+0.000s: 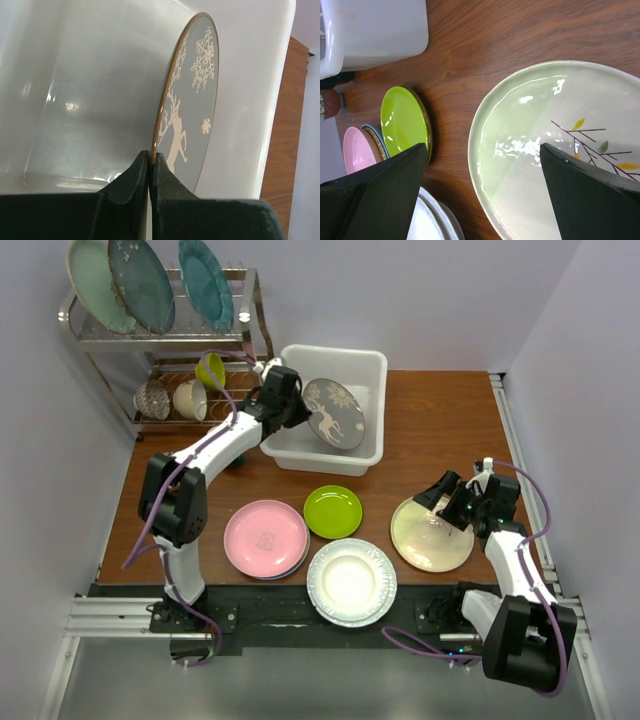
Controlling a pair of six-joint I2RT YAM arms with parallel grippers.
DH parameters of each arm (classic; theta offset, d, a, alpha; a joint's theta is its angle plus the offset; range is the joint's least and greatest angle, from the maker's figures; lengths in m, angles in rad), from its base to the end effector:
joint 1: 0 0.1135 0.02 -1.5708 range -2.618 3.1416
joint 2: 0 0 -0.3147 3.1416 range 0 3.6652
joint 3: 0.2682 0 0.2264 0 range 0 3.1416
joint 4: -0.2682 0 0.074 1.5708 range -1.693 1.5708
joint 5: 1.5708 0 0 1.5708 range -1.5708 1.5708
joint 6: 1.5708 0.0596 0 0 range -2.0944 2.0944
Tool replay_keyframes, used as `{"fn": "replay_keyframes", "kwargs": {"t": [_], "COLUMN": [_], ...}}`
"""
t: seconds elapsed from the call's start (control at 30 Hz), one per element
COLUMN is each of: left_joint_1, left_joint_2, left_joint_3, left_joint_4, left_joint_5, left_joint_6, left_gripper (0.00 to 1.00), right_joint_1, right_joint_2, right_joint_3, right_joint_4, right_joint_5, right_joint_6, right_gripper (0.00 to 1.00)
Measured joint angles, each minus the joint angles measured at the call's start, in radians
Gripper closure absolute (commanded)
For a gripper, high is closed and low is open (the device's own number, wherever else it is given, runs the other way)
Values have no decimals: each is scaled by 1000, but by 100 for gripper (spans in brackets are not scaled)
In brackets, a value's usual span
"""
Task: Place the plates into the plastic bin on the countertop
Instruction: Place the plate in the plastic bin.
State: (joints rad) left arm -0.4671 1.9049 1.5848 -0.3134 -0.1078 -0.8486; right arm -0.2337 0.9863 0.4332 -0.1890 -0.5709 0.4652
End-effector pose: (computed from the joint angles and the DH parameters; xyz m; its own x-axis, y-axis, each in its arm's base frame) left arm 0.4107 -0.1999 0.3202 -0.6272 -0.5192 -0.5806 -0.1518 0.8126 -0.5627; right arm 0.1584 -0.0046 0.2284 -0.6740 0.5485 -0.4949 0.1228 0.7438 0.6571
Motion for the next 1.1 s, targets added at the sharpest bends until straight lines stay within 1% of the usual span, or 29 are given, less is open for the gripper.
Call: {"fn": "replay_keyframes", "kwargs": {"t": [0.4,0.73,0.93,1.03,1.07,1.1], "left_joint_1": [0,0,0,1,1,2], "left_joint_2": [80,81,81,80,81,80], "left_joint_3": [24,23,8,-14,-21,-29], "left_joint_4": [0,5,27,45,47,50], "left_joint_5": [34,39,44,49,52,55], "left_joint_6": [22,21,20,21,21,18], "left_gripper": [100,100,94,88,79,76], "right_joint_1": [0,0,0,0,0,0], "right_joint_2": [21,33,41,42,42,42], "right_joint_3": [-2,-5,-8,-8,-8,-8], "right_joint_4": [10,25,26,26,26,26], "right_joint_5": [0,0,0,0,0,0], "right_joint_6": [-6,-6,-6,-6,-6,-6], "right_gripper": [1,1,1,1,1,1]}}
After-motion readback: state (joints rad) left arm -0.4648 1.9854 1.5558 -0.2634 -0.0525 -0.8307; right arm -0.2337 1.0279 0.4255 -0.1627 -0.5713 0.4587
